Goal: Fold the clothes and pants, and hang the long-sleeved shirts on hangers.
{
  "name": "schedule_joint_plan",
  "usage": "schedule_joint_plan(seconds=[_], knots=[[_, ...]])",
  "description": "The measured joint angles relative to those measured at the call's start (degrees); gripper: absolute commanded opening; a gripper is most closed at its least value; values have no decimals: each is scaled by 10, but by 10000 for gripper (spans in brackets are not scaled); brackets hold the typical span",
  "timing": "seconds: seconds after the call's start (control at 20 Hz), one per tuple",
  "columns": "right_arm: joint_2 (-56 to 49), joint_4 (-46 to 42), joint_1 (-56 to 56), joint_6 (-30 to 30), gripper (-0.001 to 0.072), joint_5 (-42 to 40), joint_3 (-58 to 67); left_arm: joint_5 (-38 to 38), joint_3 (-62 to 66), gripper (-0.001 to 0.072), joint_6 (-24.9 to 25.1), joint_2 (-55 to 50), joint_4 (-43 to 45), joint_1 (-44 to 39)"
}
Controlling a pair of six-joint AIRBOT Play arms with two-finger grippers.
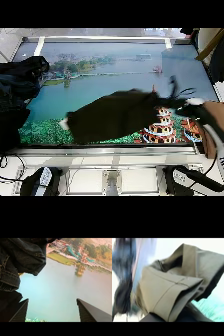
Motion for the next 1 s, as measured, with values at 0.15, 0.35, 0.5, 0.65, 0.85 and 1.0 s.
schedule_joint_plan(seconds=[0.15,0.35,0.5,0.65,0.85,1.0], knots=[[28,-76,-136,66,5,47,97,0,0,694,0,0,0,0],[49,-153,-321,155,5,111,224,0,0,694,0,0,-2,0],[55,-194,-463,211,6,146,292,0,0,693,0,0,-16,0],[57,-220,-598,246,5,174,327,0,0,694,0,0,-31,0],[57,-327,-732,266,5,216,336,0,0,694,0,0,-39,0],[57,-416,-785,271,6,238,308,0,0,694,0,0,-45,0]])
